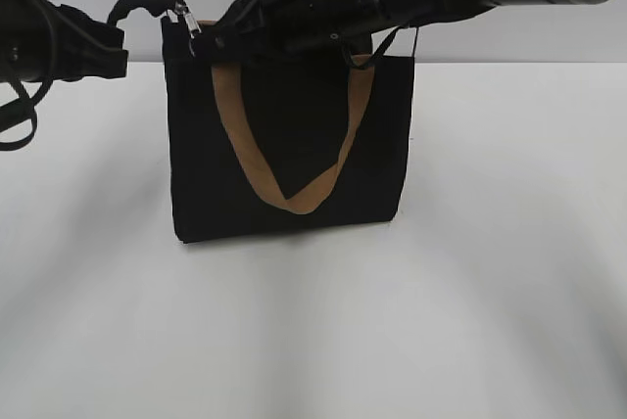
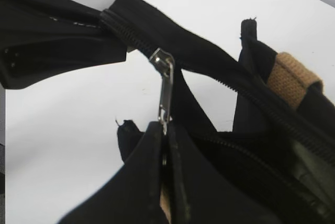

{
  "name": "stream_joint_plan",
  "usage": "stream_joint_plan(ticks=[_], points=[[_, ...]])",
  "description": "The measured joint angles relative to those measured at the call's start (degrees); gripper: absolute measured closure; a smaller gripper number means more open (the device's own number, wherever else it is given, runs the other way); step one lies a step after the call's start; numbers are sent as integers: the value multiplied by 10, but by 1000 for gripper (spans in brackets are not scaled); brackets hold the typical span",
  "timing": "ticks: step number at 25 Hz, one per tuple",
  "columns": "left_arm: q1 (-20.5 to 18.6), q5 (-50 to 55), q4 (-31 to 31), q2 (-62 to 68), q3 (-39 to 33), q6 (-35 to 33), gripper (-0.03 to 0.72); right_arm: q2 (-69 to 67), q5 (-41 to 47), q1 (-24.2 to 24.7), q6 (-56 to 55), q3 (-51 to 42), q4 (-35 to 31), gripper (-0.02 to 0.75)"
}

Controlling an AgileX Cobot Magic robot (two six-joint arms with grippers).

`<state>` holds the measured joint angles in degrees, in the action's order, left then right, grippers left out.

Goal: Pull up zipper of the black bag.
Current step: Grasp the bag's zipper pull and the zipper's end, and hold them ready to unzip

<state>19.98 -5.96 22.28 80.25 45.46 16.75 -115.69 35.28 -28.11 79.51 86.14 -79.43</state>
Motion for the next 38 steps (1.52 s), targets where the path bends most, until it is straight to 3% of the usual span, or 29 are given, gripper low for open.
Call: stream_joint_plan(ticks=[7,13,17,27,38], points=[[-1,1,0,0,0,0,668,0,-1,0,0,0,-1,729],[-1,-14,-1,0,0,0,668,0,-1,0,-1,0,-4,577],[-1,-49,-4,0,0,0,668,0,-1,0,-1,0,-4,535],[-1,-77,-5,-4,0,0,668,0,11,0,15,0,10,524],[-1,-118,-50,-5,0,0,668,-13,53,0,40,1,20,518]])
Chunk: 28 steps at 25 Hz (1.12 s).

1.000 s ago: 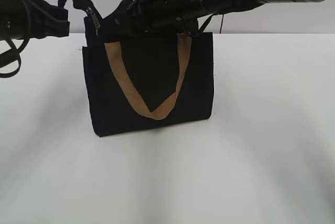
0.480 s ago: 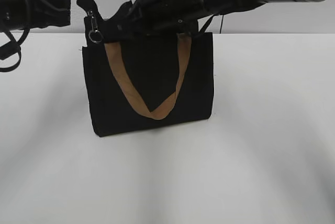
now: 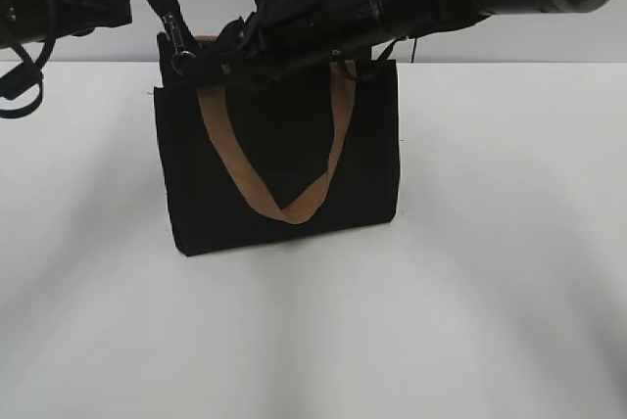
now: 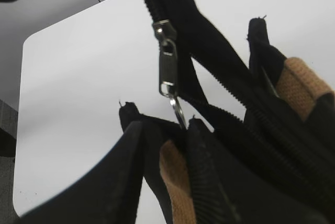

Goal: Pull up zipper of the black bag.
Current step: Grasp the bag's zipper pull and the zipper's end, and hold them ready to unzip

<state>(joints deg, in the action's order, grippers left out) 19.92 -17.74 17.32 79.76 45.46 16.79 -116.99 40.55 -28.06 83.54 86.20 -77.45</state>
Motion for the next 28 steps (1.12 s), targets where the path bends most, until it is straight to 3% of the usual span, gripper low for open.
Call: stream_joint_plan(ticks=[10,28], points=[[0,1,0,0,0,0,668,-2,-22,0,1,0,-46,518],[0,1,0,0,0,0,668,-3,-11,0,1,0,-48,518]])
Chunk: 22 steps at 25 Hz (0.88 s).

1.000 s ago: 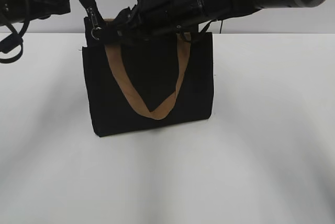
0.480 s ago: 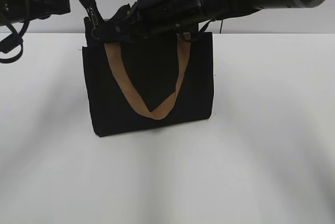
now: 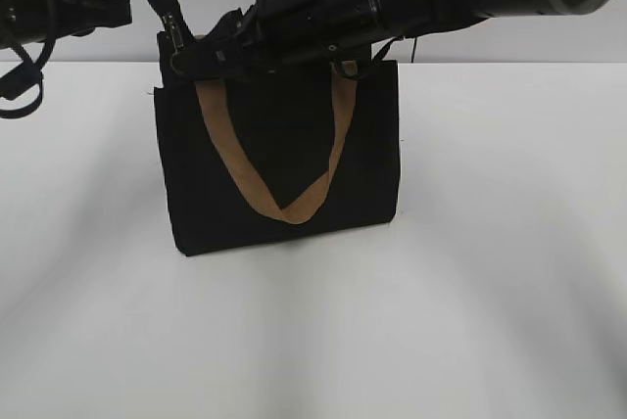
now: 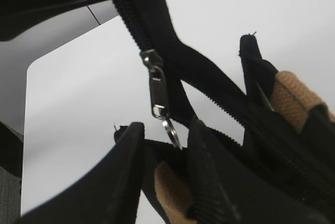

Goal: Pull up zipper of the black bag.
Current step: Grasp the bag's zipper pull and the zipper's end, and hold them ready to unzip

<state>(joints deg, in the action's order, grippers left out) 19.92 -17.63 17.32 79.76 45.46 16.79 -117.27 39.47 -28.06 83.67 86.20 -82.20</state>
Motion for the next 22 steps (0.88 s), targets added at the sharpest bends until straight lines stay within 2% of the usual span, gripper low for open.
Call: stream_joint_plan(ticks=[5,10,13,22], points=[[0,0,0,0,0,0,668,0,0,0,0,0,1,535],[0,0,-1,0,0,0,668,0,-2,-9,5,0,2,688],[0,0,-1,0,0,0,668,0,-11,-11,4,0,2,752],[0,66,1,0,0,0,668,2,-13,-3,-41,0,16,753]])
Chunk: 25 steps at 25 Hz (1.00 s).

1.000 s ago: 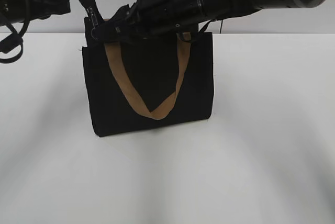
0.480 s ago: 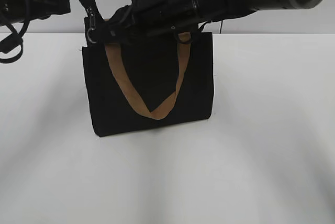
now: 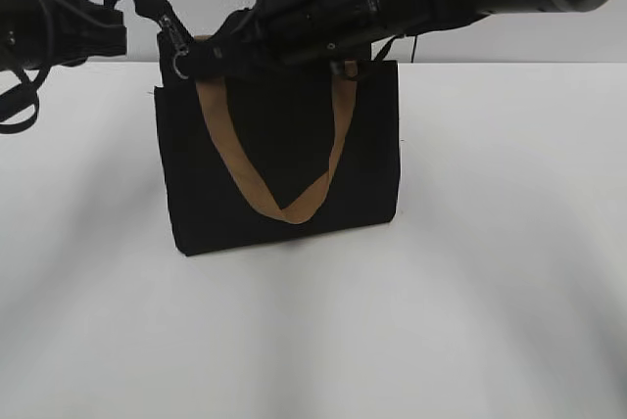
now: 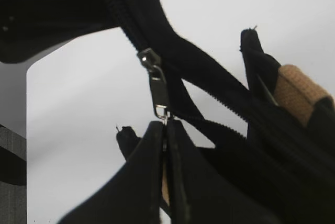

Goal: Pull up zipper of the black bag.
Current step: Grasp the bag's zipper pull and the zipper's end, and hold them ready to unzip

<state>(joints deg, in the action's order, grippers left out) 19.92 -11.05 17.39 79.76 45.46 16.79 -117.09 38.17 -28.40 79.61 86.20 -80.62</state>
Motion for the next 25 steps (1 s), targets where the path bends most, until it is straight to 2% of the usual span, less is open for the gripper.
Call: stream_joint_plan(ticks=[7,25], points=[[-6,84,0,0,0,0,668,8,27,20,-72,0,56,753],[-40,171,-5,0,0,0,668,25,43,39,-86,0,60,753]])
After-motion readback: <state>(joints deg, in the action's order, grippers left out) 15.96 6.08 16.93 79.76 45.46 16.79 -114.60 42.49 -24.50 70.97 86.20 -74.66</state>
